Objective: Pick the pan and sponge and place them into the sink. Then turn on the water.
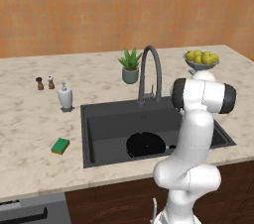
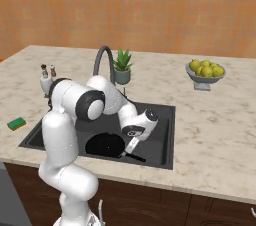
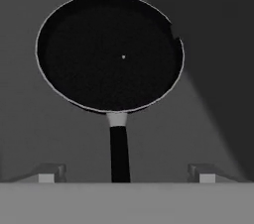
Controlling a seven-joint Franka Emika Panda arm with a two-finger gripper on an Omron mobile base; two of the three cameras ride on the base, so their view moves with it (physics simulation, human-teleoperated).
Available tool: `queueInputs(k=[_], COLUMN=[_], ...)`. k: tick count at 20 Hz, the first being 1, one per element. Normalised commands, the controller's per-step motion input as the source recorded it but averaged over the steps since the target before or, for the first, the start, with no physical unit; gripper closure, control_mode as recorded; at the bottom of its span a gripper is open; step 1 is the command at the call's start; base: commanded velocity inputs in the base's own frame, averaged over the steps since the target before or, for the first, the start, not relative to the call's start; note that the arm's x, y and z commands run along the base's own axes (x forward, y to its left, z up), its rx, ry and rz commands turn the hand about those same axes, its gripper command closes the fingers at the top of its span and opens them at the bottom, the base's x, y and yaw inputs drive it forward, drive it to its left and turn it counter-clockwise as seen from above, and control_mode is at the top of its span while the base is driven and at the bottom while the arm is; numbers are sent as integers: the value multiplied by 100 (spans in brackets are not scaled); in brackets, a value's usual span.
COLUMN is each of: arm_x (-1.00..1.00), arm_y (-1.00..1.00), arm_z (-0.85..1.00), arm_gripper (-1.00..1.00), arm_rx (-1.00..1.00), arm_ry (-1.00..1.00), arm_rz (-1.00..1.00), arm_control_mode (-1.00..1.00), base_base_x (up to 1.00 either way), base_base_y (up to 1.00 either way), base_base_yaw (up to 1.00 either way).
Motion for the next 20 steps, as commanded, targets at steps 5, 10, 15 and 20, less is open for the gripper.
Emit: queueInputs(k=[5,10,15,20], arm_x=[-19,-33,-45,-63], arm_y=[2,0,0,0], arm_z=[100,100,100,100], arm_gripper=[-100,-100,-100,-100], arm_rx=[0,-1,-1,-2], arm_ry=[-16,-12,-13,-19], arm_rz=[0,0,0,0], arm_control_mode=[-100,-100,-100,-100], base_base_x=[0,0,0,0], base_base_y=[0,0,0,0], base_base_yaw=[0,0,0,0])
